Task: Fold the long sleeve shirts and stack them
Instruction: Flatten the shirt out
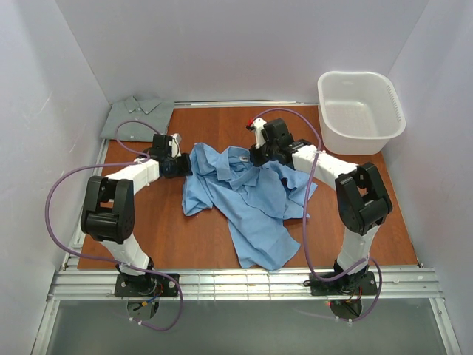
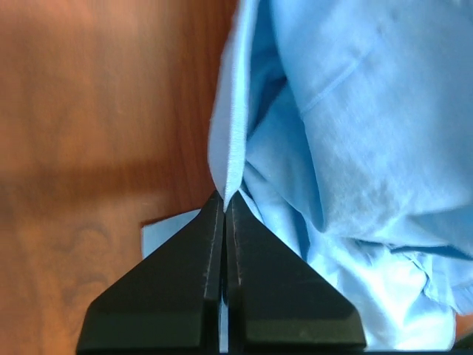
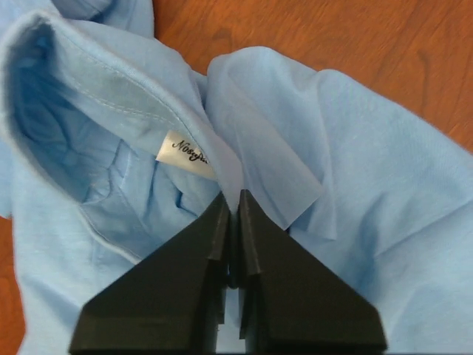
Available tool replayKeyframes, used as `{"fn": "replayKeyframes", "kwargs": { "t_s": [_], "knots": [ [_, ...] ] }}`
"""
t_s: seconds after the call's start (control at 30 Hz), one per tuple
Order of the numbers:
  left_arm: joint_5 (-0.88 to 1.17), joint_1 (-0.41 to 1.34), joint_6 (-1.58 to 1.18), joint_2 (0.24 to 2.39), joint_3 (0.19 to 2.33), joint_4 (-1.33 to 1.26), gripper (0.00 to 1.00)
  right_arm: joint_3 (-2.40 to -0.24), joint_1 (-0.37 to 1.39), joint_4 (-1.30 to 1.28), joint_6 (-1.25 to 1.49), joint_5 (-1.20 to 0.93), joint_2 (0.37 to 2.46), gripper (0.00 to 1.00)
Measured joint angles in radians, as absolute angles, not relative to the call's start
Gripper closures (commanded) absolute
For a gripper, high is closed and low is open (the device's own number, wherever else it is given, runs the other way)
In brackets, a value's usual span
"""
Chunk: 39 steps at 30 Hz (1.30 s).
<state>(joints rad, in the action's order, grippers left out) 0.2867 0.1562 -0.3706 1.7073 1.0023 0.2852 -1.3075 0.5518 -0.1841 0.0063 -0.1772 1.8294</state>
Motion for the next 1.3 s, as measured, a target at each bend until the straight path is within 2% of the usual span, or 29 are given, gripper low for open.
{"fn": "replayKeyframes", "kwargs": {
  "t_s": [0.2, 0.37, 0.5, 0.6, 0.7, 0.8, 0.9, 1.07, 1.1, 1.13, 1.17, 1.2, 1.23, 1.3],
  "knots": [
    [0.109, 0.16, -0.338, 1.644, 1.128, 0.385, 1.0, -1.441, 0.552, -0.249, -0.055, -0.117, 1.84, 0.99],
    [-0.1, 0.16, -0.325, 1.547, 1.419, 0.454, 1.0, -1.805, 0.552, -0.286, -0.126, -0.03, 1.844, 0.99],
    [-0.167, 0.16, -0.357, 1.456, 1.642, 0.421, 1.0, -2.135, 0.552, -0.215, -0.158, -0.002, 1.855, 0.99],
    [-0.176, 0.16, -0.355, 1.352, 1.747, 0.37, 1.0, -2.164, 0.551, -0.069, -0.167, -0.003, 1.786, 0.99],
    [-0.167, 0.16, -0.331, 1.267, 1.811, 0.321, 1.0, -2.02, 0.551, 0.084, -0.176, -0.01, 1.655, 0.99],
    [-0.133, 0.16, -0.307, 1.164, 1.787, 0.284, 1.0, -1.848, 0.551, 0.184, -0.183, -0.031, 1.534, 0.99],
    [-0.108, 0.16, -0.303, 1.034, 1.666, 0.279, 1.0, -1.65, 0.552, 0.242, -0.183, -0.071, 1.427, 0.99],
    [-0.096, 0.16, -0.361, 0.712, 1.283, 0.329, 0.99, -1.152, 0.552, 0.271, -0.129, -0.128, 1.184, 0.96],
    [-0.097, 0.16, -0.384, 0.653, 1.22, 0.36, 0.96, -1.052, 0.552, 0.266, -0.108, -0.138, 1.136, 0.93],
    [-0.097, 0.16, -0.407, 0.594, 1.163, 0.395, 0.86, -0.963, 0.552, 0.258, -0.086, -0.148, 1.089, 0.9],
    [-0.097, 0.16, -0.426, 0.533, 1.113, 0.429, 0.78, -0.873, 0.552, 0.25, -0.062, -0.159, 1.041, 0.8],
    [-0.094, 0.16, -0.45, 0.478, 1.071, 0.47, 0.73, -0.781, 0.552, 0.247, -0.033, -0.168, 0.983, 0.77],
    [-0.088, 0.16, -0.477, 0.424, 1.039, 0.511, 0.67, -0.697, 0.552, 0.226, -0.002, -0.177, 0.92, 0.66],
    [-0.072, 0.16, -0.52, 0.331, 1.01, 0.59, 0.6, -0.567, 0.552, 0.189, 0.052, -0.191, 0.798, 0.55]
  ]
}}
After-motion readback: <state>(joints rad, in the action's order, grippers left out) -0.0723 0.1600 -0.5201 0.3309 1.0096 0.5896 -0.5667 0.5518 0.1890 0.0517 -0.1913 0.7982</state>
